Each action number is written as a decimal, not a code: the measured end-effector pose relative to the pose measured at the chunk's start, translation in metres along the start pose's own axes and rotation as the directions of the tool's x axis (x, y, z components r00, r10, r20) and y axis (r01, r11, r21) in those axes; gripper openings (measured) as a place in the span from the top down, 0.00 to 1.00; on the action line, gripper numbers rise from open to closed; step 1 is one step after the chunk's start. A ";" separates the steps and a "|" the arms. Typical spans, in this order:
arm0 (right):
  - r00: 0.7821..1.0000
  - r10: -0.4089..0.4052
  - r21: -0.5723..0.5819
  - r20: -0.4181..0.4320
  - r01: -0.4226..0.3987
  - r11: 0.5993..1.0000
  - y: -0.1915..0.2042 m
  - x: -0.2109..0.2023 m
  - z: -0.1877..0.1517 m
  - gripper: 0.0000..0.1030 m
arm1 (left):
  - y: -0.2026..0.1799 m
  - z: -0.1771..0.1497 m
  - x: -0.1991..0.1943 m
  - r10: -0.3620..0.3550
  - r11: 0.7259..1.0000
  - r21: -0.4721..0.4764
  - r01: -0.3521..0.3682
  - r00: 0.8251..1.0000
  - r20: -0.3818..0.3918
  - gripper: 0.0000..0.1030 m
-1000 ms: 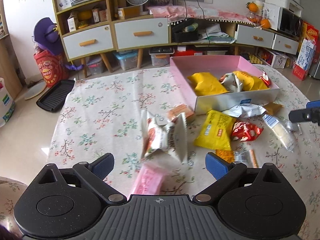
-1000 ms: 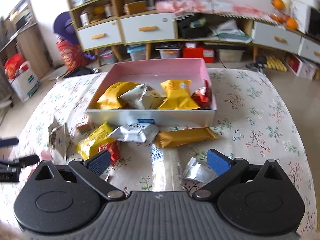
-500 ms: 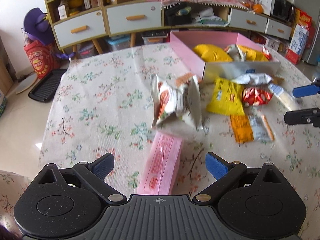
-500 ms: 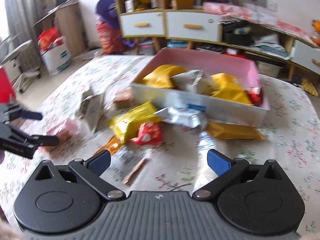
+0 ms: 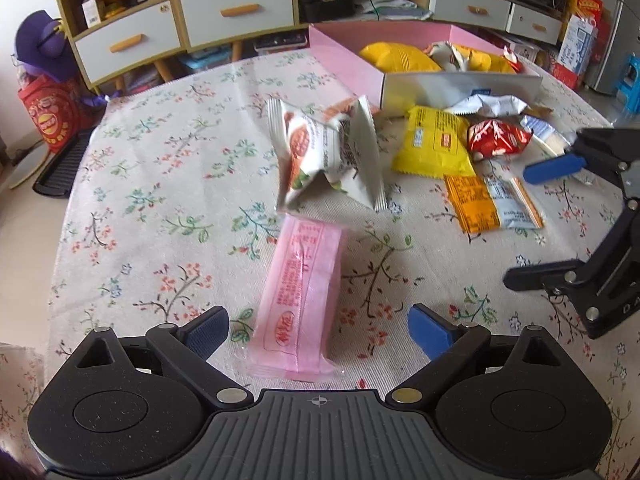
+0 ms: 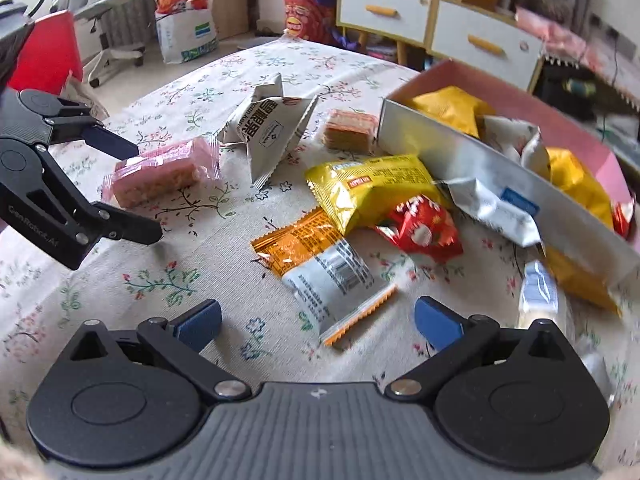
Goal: Organize snacks
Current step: 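Move both tools back over the remaining snacks on the cloth, then grasp the pink wrapped bar with the left tool while the right grasps the orange packet, then carry the pink bar and orange packet into the pink box, opening both tools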
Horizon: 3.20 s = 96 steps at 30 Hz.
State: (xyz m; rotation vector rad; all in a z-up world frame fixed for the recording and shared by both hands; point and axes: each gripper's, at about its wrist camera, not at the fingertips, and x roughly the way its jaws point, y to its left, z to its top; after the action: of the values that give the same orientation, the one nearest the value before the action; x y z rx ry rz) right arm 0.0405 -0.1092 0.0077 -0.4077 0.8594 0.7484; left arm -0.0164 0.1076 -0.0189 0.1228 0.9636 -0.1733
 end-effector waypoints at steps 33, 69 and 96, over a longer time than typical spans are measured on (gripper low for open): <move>0.998 0.038 -0.127 0.056 -0.031 0.991 0.022 0.008 0.016 0.29 | -0.006 0.014 -0.004 -0.041 0.999 -0.035 0.041 0.999 0.005 0.69; 0.984 -0.020 -0.068 0.180 0.033 0.997 -0.001 -0.026 0.052 0.66 | -0.024 0.064 -0.042 -0.041 0.986 -0.154 0.061 0.990 0.131 0.71; 0.943 -0.287 0.352 0.170 0.214 0.911 -0.126 -0.024 0.061 0.66 | -0.081 0.189 0.026 0.029 0.992 -0.124 -0.001 0.975 0.219 0.71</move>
State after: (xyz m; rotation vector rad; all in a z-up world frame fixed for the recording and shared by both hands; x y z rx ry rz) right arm 0.1547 -0.1679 0.0674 -0.1291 0.6911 0.3892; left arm 0.1340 -0.0085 0.0646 -0.0032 0.7494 -0.1102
